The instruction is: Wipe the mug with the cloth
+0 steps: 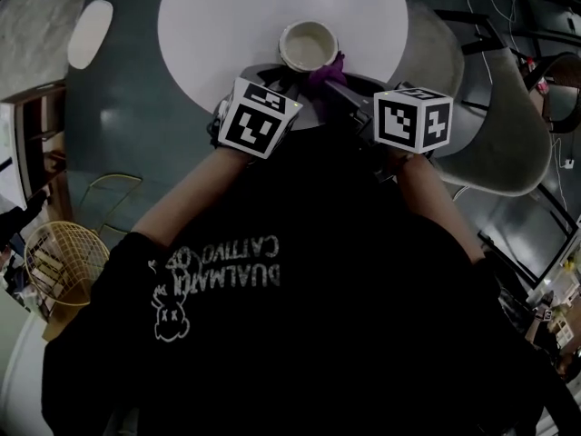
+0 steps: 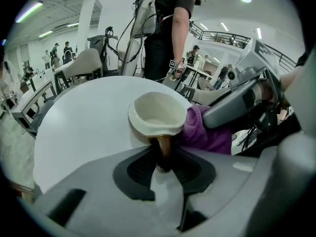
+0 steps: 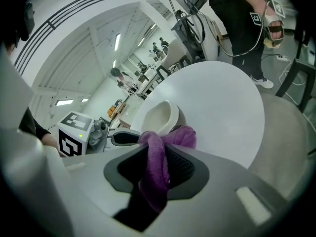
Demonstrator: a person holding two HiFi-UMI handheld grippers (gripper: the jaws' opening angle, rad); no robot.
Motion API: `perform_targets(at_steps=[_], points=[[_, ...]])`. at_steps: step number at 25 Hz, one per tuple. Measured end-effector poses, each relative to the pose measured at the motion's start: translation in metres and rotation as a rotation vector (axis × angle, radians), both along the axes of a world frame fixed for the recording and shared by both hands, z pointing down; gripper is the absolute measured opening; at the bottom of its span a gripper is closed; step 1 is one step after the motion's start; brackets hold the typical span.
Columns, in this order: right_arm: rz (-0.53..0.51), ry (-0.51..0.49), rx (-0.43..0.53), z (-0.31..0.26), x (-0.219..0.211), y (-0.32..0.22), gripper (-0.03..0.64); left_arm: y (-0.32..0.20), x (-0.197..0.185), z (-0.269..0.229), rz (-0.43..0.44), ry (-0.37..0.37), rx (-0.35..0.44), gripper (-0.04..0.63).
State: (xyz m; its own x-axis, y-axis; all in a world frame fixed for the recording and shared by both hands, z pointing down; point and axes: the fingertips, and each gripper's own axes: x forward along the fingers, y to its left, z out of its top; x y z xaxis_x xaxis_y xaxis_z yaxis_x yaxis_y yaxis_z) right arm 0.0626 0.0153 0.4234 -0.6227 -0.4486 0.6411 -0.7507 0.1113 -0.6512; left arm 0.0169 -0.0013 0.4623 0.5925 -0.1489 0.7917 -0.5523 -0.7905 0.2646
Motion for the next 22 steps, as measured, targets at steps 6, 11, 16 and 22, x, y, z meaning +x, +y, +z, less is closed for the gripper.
perform_targets(at_steps=[6, 11, 16, 22], points=[[0.051, 0.029, -0.027, -0.001, 0.02, -0.008, 0.11, -0.004, 0.005, 0.0, 0.041, 0.014, -0.015, 0.092], [0.09, 0.041, -0.038, -0.001, 0.022, -0.012, 0.11, -0.003, -0.002, -0.002, 0.057, 0.016, -0.009, 0.092], [0.117, 0.043, -0.051, 0.002, 0.025, -0.022, 0.11, -0.01, -0.004, -0.002, 0.076, 0.016, -0.004, 0.091], [0.147, 0.081, -0.048, 0.004, 0.033, -0.034, 0.106, -0.014, -0.004, 0.0, 0.112, 0.021, -0.005, 0.091]])
